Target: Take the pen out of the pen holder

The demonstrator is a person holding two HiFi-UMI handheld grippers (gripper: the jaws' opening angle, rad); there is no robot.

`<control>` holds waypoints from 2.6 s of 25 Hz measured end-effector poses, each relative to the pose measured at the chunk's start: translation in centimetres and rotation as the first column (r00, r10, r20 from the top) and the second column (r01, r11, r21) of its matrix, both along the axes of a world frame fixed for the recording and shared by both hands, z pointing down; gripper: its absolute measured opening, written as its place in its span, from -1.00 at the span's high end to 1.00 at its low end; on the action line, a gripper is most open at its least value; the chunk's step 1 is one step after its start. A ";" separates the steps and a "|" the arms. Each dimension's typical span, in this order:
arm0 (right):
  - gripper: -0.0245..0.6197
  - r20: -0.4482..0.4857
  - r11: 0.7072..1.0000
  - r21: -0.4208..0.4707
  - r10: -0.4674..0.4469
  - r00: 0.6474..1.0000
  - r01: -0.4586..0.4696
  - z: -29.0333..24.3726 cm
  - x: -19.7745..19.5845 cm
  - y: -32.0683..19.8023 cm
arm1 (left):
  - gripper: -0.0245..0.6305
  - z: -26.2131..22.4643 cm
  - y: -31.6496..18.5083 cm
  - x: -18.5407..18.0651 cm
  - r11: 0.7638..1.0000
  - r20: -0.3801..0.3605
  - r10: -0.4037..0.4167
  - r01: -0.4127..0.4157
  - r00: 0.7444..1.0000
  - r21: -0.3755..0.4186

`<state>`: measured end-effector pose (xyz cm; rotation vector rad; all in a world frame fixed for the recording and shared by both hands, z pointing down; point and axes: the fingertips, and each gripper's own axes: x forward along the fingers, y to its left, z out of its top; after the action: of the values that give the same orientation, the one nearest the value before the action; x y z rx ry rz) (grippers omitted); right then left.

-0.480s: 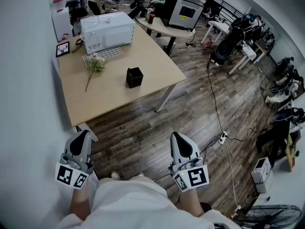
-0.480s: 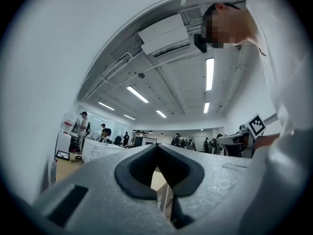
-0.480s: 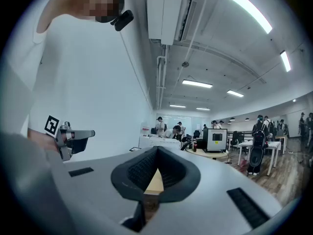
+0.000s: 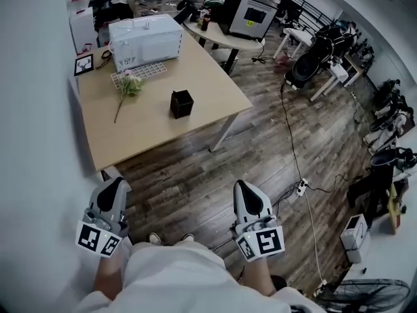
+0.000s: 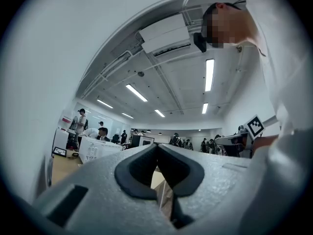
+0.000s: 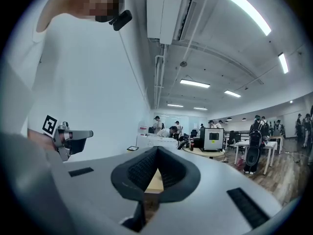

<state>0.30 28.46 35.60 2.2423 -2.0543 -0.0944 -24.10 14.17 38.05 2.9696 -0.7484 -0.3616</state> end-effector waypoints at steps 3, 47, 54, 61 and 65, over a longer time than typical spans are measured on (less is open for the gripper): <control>0.92 -0.001 1.000 -0.001 0.000 1.000 0.000 0.0 0.2 0.2 | 0.88 0.1 0.3 0.2 1.000 0.008 0.003 -0.003 1.000 0.001; -0.12 0.212 0.970 -0.024 -0.233 0.949 0.244 5.0 8.6 -2.5 | 0.88 3.1 0.6 6.5 0.990 0.108 -0.132 0.136 0.985 -0.033; -0.12 0.194 0.964 -0.115 -0.215 0.957 0.240 6.5 10.7 -10.4 | 0.88 4.8 -8.0 11.3 0.993 0.059 -0.080 0.085 0.995 -0.079; -0.12 0.130 0.965 -0.138 -0.207 0.970 0.224 3.9 12.5 -22.7 | 0.88 3.5 -20.8 14.4 0.997 0.024 -0.042 0.044 0.999 -0.066; -0.12 0.118 0.964 -0.172 -0.183 0.976 0.201 3.5 12.9 -28.0 | 0.88 3.7 -26.7 15.6 0.996 0.022 -0.008 0.010 1.000 -0.083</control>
<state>13.22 0.50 39.08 1.9746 -2.2261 0.1905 -8.46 -12.53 41.71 2.8973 -0.7602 -0.2921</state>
